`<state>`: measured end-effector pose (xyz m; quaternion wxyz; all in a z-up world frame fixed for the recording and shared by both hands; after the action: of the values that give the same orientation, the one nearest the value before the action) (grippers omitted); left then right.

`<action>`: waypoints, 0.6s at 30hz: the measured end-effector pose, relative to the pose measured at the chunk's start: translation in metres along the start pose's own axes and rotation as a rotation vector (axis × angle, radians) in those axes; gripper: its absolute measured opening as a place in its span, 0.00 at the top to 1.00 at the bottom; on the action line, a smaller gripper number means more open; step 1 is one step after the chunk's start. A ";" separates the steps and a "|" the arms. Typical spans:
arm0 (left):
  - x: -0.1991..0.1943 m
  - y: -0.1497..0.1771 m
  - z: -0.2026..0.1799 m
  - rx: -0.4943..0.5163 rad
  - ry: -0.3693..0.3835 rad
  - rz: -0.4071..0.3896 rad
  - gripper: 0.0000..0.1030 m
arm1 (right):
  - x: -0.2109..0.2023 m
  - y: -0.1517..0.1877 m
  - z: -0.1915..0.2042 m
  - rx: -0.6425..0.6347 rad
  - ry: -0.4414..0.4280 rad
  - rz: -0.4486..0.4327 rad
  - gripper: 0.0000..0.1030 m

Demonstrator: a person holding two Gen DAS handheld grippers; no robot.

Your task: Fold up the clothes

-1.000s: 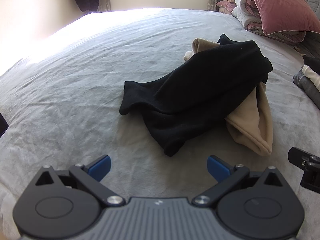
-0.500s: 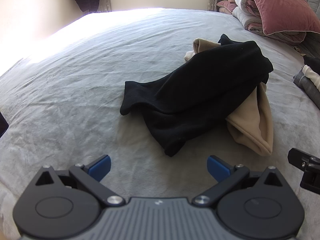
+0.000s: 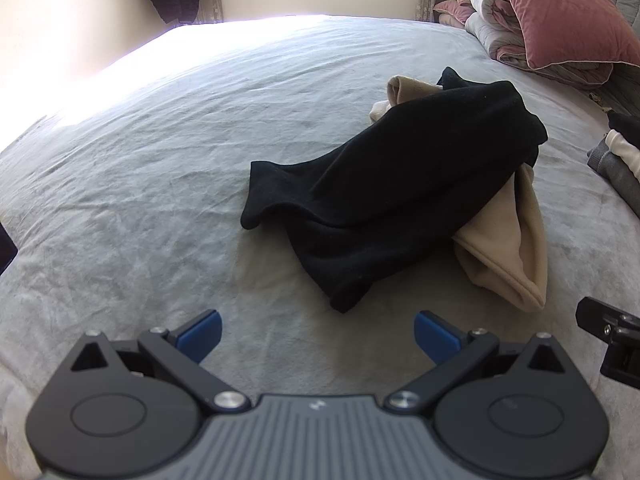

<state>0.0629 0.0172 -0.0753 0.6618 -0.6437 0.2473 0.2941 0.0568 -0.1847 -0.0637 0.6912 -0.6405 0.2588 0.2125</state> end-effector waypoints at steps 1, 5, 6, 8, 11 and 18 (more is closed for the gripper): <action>0.000 0.000 0.000 0.000 0.000 0.000 0.00 | 0.000 0.000 0.000 0.000 0.000 0.001 0.00; 0.000 0.000 0.000 -0.001 -0.001 0.000 0.00 | 0.000 0.000 0.000 0.001 -0.001 0.002 0.00; 0.000 0.000 0.000 -0.002 -0.001 0.001 0.00 | 0.001 0.001 0.000 0.001 -0.001 0.002 0.00; 0.000 0.000 0.000 -0.002 0.000 0.000 0.00 | 0.001 0.001 0.000 0.001 -0.001 0.003 0.00; 0.000 0.001 0.000 -0.002 -0.003 0.000 0.00 | 0.001 0.001 0.000 0.001 -0.001 0.004 0.00; 0.000 0.001 0.000 -0.001 -0.003 0.003 0.00 | 0.001 0.002 0.000 0.003 -0.001 0.006 0.00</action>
<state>0.0624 0.0169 -0.0759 0.6614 -0.6434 0.2469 0.2962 0.0563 -0.1845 -0.0659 0.6915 -0.6385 0.2606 0.2148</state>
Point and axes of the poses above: each gripper's, at about its wrist camera, not at the fingertips, and x roughly the way its jaws point, z to its left, y to its underside, the point moved 9 cm from there along x, roughly the way its jaws point, and after that the axes turned 5 degrees about -z, right-handed, at the moved point
